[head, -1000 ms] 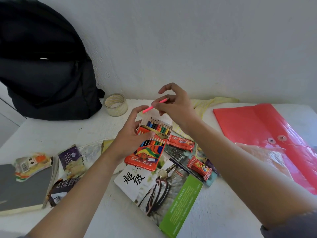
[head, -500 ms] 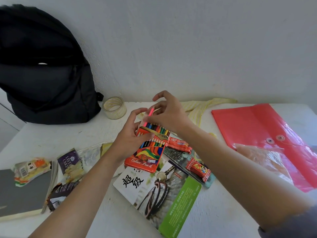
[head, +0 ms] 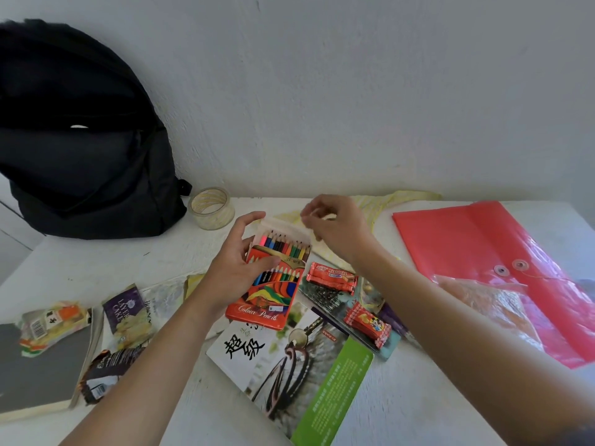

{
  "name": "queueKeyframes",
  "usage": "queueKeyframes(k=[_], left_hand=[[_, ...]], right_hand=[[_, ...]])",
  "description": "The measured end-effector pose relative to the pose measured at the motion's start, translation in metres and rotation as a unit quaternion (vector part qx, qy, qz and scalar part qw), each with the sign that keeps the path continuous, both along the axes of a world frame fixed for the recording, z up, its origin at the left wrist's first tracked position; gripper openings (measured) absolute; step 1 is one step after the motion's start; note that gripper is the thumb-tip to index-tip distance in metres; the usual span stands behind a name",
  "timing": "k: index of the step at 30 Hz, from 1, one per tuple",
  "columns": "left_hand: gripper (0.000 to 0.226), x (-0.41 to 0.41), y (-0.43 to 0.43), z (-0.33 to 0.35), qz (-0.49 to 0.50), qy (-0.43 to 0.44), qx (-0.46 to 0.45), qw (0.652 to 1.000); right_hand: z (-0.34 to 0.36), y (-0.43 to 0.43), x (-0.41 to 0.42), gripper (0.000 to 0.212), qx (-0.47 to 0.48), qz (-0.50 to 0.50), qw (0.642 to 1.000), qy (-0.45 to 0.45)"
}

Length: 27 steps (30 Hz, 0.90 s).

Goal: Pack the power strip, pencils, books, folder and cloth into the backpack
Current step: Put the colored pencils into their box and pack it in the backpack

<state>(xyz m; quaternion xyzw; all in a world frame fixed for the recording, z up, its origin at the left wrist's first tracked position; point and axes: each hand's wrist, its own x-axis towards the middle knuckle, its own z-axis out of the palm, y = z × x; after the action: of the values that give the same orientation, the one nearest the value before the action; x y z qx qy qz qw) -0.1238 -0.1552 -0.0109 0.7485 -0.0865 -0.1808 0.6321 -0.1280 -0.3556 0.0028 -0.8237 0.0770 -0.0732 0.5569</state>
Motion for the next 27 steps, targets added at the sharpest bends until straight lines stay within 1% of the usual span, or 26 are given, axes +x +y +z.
queueKeyframes(k=[2,4,6,10,12,14,18,20,24,27], left_hand=[[0.059,0.001,0.003,-0.003,0.004,-0.001,0.004,1.0],[0.057,0.001,0.006,-0.006,0.005,0.001,0.007,1.0],[0.055,0.001,0.008,-0.008,0.008,0.009,0.001,1.0],[0.056,0.004,0.013,-0.008,0.019,0.012,-0.011,1.0],[0.058,0.005,0.015,-0.007,0.024,0.005,-0.009,1.0],[0.059,0.005,0.017,-0.007,0.026,0.001,-0.007,1.0],[0.058,0.005,0.02,-0.007,0.029,0.005,-0.01,1.0],[0.058,0.005,0.021,-0.008,0.028,0.005,-0.009,1.0],[0.057,0.007,0.02,-0.008,0.028,0.003,-0.004,1.0],[0.057,0.007,0.017,-0.008,0.024,0.007,-0.012,1.0]], right_hand=[[-0.004,-0.011,-0.004,0.008,-0.057,0.07,0.992,0.09],[-0.009,-0.016,-0.01,0.006,-0.134,0.145,0.969,0.151],[-0.015,-0.018,-0.014,0.006,-0.21,0.198,0.942,0.172],[-0.029,-0.012,-0.021,0.008,-0.289,0.271,0.892,0.218],[-0.037,-0.007,-0.024,0.007,-0.321,0.277,0.877,0.224],[-0.04,-0.001,-0.028,0.01,-0.349,0.264,0.872,0.219],[-0.041,0.01,-0.031,0.016,-0.435,0.23,0.85,0.189],[-0.04,0.011,-0.031,0.016,-0.447,0.232,0.843,0.191],[-0.036,0.008,-0.029,0.011,-0.43,0.251,0.841,0.212],[-0.038,0.016,-0.032,0.021,-0.461,0.253,0.828,0.193]])
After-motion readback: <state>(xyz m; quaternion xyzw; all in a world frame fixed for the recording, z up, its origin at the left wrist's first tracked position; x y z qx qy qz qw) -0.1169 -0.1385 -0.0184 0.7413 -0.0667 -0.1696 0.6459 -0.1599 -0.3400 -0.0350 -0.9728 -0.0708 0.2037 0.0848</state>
